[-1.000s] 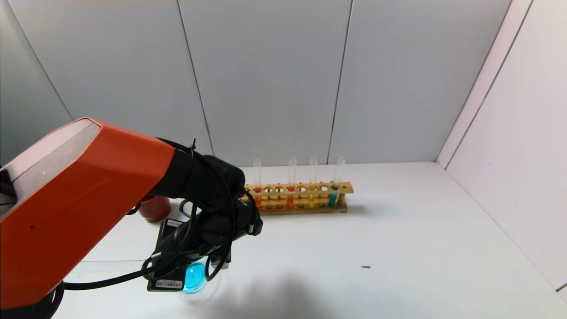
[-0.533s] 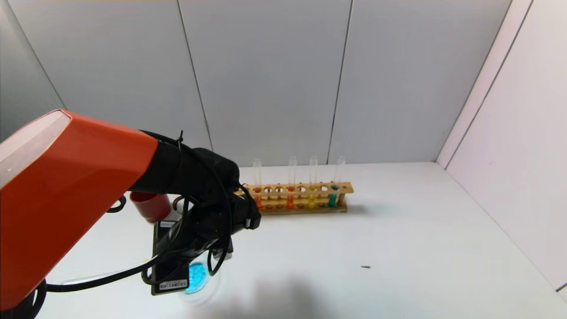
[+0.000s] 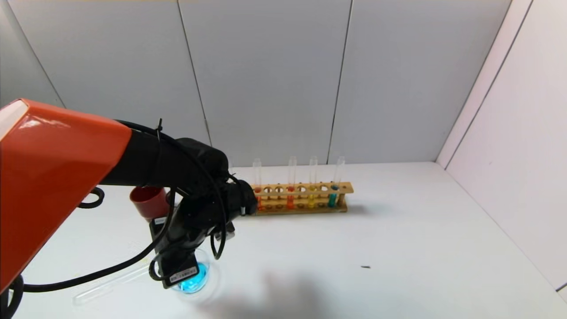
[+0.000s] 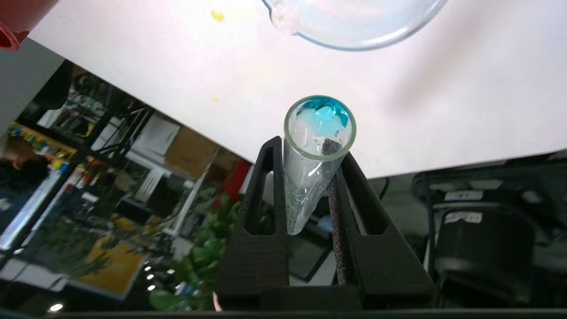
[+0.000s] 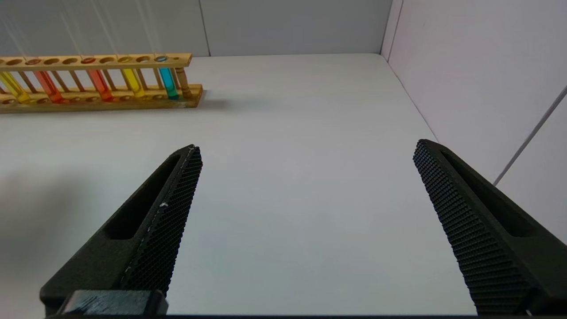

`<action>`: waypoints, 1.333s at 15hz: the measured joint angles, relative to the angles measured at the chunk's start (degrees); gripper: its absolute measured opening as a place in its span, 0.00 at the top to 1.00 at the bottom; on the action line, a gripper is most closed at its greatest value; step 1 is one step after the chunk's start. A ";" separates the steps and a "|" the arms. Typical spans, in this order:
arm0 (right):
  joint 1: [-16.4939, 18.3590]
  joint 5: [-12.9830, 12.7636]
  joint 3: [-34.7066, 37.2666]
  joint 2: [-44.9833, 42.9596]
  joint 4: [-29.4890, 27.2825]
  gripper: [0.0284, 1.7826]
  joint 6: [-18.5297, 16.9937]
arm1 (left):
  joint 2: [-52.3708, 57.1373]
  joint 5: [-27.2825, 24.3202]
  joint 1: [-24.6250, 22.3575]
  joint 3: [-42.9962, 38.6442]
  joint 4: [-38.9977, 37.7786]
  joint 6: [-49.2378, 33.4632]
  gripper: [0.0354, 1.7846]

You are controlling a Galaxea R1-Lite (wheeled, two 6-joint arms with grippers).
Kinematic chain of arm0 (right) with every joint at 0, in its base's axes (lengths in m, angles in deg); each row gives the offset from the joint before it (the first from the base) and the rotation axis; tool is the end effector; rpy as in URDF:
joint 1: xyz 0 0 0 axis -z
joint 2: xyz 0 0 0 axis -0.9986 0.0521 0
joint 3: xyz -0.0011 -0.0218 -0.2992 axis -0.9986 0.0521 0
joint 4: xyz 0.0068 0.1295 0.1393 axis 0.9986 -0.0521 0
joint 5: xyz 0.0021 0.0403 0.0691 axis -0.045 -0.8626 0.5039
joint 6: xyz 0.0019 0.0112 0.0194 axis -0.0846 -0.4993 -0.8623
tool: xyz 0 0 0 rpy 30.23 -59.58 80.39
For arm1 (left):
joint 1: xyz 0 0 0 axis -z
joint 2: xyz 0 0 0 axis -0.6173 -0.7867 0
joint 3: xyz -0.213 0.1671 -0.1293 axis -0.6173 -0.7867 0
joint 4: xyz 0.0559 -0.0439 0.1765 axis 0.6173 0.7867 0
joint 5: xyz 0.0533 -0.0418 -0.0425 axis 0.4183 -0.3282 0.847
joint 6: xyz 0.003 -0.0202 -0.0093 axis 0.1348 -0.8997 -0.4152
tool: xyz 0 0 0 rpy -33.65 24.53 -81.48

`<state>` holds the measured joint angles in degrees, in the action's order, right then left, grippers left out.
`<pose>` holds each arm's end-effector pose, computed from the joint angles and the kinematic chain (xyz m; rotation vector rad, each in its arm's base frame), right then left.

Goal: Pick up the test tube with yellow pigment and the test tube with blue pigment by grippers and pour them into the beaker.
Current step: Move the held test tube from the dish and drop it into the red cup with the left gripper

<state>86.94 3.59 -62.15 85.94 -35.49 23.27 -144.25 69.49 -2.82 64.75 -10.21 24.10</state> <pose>-0.0226 0.0000 0.0766 0.0217 -0.0081 0.0056 0.2605 -0.1704 0.1281 1.1318 1.4982 -0.2134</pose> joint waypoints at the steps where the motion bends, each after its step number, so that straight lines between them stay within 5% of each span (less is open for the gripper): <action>1: 0.00 0.00 0.00 0.00 0.02 0.02 0.02 | 1.27 -0.66 -0.30 -0.52 -1.24 -0.26 0.83; 6: 0.02 0.00 0.00 0.00 0.02 0.02 0.02 | 13.06 -6.73 -5.21 -3.06 -13.98 -1.66 0.83; 11: 0.02 -0.02 0.00 0.00 0.02 0.02 0.00 | 22.80 -13.43 -15.10 -4.75 -37.22 -11.45 0.83; 20: 0.00 0.00 0.00 0.00 0.02 0.02 0.02 | 22.65 -18.91 -32.89 -0.56 -54.42 -13.52 0.83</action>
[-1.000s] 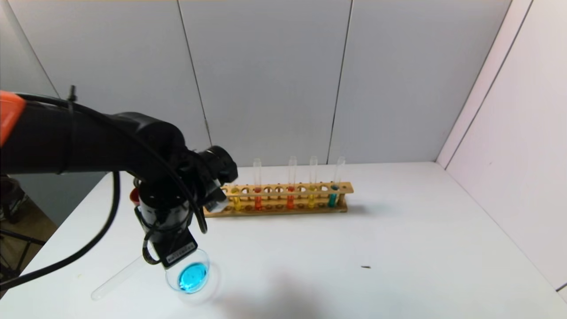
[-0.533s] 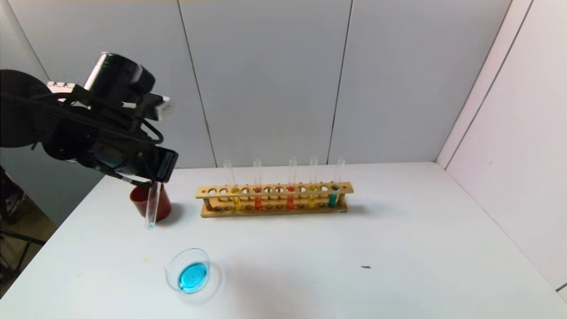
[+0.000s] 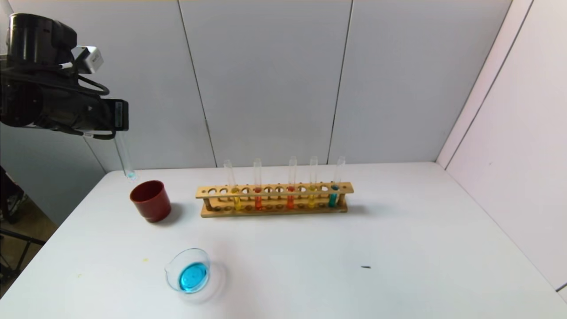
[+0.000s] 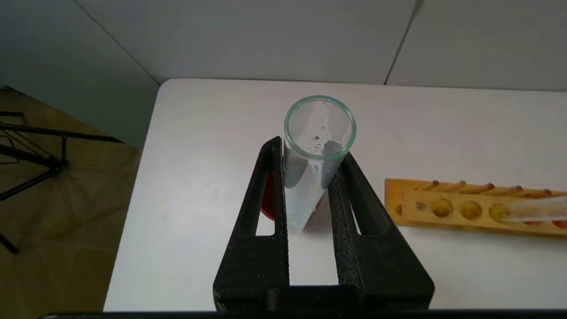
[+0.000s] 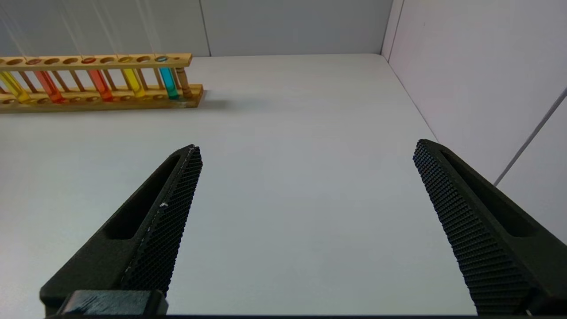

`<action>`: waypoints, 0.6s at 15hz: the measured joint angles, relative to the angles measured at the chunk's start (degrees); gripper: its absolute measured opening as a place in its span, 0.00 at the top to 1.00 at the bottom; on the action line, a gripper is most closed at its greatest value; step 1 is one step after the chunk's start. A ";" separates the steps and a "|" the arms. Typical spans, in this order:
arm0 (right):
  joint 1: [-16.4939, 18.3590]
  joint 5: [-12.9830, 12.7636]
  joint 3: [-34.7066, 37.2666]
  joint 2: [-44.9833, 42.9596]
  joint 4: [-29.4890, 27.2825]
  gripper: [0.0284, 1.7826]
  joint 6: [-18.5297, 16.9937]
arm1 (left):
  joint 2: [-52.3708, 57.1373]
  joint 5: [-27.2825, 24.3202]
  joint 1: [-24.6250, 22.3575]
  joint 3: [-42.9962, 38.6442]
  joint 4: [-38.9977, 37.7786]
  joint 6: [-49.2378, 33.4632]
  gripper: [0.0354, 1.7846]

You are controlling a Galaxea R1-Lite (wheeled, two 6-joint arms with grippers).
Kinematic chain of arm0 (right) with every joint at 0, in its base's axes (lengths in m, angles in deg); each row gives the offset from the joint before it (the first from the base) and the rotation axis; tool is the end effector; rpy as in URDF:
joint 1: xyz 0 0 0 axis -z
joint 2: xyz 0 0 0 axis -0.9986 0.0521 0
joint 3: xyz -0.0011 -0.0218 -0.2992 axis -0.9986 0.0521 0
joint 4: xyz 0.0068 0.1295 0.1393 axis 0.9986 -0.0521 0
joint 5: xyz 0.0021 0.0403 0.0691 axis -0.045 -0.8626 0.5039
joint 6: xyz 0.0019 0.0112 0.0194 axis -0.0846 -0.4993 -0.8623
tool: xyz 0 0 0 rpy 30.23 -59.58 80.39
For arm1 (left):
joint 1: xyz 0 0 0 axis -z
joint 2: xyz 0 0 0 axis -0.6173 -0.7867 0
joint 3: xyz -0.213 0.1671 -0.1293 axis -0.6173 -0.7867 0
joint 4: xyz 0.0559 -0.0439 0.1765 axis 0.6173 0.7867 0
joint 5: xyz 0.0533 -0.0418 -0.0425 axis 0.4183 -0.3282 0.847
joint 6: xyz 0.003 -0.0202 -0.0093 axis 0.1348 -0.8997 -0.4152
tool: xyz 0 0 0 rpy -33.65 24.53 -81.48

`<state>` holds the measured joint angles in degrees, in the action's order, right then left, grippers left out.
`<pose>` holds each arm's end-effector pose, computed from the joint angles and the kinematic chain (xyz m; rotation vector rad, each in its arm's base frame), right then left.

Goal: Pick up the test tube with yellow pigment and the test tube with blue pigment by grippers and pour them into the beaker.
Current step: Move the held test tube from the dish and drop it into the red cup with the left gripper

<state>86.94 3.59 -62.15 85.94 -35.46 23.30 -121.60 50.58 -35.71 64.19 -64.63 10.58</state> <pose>-0.0226 0.0000 0.0766 0.0211 -0.0086 0.0056 0.3111 -0.0085 0.2906 0.0258 0.4292 0.1697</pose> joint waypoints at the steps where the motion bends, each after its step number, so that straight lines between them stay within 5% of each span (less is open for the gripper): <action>1: 0.00 -0.02 0.00 0.00 0.00 0.02 0.00 | -1.18 -0.20 -0.84 0.80 -0.96 -0.89 0.83; 9: 0.00 0.00 0.00 0.00 0.00 0.02 -0.02 | -8.27 -1.85 -3.49 0.30 -4.94 -6.97 0.83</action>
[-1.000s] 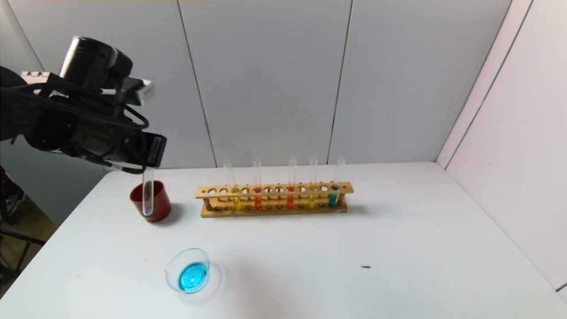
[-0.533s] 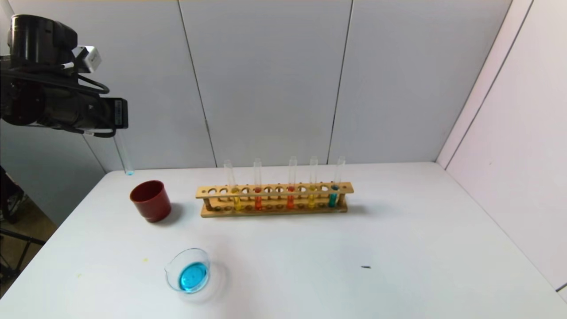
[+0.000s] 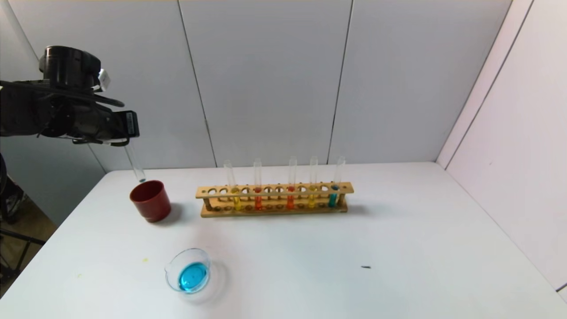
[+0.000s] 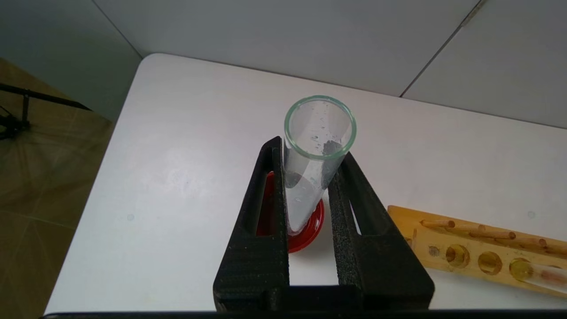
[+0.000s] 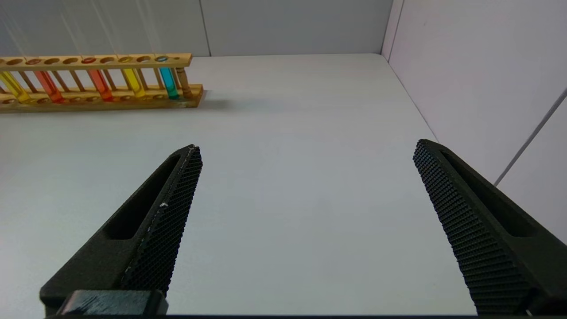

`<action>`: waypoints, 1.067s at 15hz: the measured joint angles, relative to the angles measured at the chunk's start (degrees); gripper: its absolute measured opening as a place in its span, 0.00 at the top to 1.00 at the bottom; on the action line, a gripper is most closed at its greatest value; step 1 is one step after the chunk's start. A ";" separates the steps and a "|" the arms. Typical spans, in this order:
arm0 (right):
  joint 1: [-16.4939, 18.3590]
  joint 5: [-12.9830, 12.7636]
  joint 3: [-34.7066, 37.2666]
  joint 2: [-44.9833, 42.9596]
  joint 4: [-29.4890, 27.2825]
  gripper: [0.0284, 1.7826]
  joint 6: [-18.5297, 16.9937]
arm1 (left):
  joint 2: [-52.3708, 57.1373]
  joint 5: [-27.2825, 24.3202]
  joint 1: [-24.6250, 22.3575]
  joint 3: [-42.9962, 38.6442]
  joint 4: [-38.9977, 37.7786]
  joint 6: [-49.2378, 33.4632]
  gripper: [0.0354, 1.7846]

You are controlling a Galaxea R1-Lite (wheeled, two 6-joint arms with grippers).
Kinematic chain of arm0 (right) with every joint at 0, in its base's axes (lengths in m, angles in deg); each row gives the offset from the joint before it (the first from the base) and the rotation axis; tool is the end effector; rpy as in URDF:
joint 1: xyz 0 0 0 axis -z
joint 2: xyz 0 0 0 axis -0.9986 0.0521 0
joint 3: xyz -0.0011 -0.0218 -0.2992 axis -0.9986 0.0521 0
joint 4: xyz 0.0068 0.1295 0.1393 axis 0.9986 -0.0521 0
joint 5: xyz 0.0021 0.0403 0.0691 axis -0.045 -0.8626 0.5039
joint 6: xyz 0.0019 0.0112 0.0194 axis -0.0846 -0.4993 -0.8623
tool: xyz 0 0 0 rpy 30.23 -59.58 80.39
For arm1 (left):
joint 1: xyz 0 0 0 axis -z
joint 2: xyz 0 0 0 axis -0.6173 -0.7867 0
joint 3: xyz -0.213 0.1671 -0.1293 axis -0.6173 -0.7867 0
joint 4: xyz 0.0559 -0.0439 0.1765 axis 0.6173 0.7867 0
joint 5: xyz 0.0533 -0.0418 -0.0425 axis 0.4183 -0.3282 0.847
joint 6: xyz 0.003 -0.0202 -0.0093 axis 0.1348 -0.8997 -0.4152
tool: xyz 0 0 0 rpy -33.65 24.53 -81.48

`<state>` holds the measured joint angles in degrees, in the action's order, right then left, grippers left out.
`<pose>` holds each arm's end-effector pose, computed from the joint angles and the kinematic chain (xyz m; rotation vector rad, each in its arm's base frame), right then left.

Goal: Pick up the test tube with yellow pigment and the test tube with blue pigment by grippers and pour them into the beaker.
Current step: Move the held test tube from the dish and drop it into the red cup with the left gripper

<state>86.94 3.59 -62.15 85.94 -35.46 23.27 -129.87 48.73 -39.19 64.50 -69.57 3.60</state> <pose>-0.0226 0.0000 0.0766 0.0217 -0.0086 0.0056 0.3544 0.0105 0.2518 -0.1090 0.4710 0.2269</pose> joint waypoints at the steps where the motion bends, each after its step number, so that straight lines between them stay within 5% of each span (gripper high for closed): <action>1: 0.00 0.00 0.00 0.00 0.00 0.02 0.00 | -0.22 -0.69 -0.18 -0.48 0.00 -0.20 0.83; 16: 0.00 0.00 0.00 0.00 0.00 0.02 0.00 | -3.04 -1.21 -2.50 -9.84 -11.48 -0.74 0.83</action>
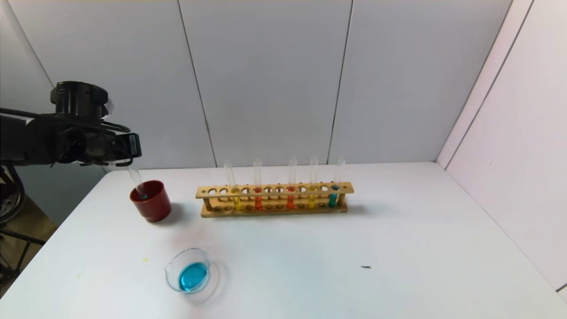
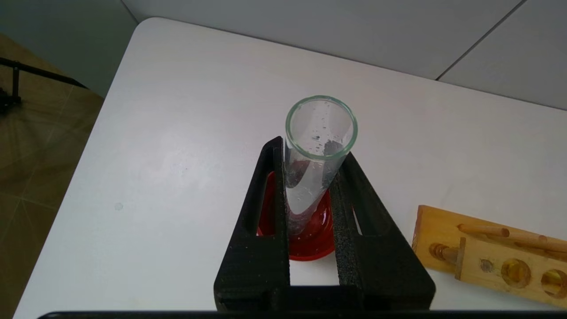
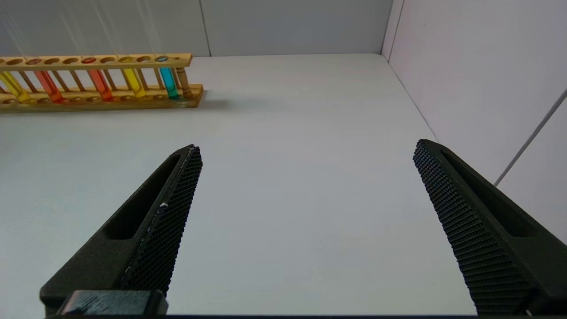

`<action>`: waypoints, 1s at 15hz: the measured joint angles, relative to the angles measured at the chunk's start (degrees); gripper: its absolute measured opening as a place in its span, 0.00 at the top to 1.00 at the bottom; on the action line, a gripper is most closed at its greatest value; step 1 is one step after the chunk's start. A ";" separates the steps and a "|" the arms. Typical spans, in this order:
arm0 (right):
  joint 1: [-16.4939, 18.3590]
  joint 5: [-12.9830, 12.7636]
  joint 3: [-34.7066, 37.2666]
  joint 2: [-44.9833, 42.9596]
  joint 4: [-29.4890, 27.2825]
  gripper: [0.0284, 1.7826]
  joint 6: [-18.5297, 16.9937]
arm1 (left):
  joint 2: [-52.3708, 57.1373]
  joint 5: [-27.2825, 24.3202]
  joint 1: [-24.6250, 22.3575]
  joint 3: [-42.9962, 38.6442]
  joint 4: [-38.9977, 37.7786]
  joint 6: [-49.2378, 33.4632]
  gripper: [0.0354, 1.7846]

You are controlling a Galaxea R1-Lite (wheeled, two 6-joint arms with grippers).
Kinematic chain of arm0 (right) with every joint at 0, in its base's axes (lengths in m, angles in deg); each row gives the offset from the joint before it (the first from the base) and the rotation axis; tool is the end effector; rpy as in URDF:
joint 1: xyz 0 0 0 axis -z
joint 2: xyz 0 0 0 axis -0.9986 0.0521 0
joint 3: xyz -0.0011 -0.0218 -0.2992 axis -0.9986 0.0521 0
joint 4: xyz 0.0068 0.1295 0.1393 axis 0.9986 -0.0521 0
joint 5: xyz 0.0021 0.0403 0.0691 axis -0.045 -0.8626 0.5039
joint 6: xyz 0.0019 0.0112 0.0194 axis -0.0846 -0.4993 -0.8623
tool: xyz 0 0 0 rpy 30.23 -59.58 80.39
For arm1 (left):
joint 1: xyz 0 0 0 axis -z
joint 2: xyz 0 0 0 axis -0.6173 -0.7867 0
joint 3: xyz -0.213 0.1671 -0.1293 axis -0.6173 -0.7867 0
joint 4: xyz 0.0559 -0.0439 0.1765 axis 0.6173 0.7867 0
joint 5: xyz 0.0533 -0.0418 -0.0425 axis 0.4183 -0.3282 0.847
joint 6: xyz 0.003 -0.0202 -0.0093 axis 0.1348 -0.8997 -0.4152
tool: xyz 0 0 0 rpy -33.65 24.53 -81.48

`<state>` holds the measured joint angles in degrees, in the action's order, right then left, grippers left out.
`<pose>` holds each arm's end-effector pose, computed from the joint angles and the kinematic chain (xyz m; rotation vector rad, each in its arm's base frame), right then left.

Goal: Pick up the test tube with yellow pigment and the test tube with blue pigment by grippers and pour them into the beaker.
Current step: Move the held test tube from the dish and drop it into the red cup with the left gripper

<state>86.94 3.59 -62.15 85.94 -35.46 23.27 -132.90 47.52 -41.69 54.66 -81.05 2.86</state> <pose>-0.0226 0.0000 0.0766 0.0217 -0.0086 0.0056 0.3650 0.0262 0.2027 -0.1358 0.4933 0.2536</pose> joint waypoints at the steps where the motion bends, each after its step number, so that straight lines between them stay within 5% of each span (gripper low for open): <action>1: 0.02 0.00 0.00 0.00 0.00 0.02 0.02 | -0.30 -0.17 -0.20 -0.72 -1.65 0.05 0.83; 15: 0.00 -0.02 0.00 0.00 0.00 0.02 0.00 | -2.95 -2.38 -0.76 -13.97 -14.97 -1.52 0.82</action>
<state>86.94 3.57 -62.15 85.94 -35.46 23.27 -135.85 45.15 -42.45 40.69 -96.02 1.34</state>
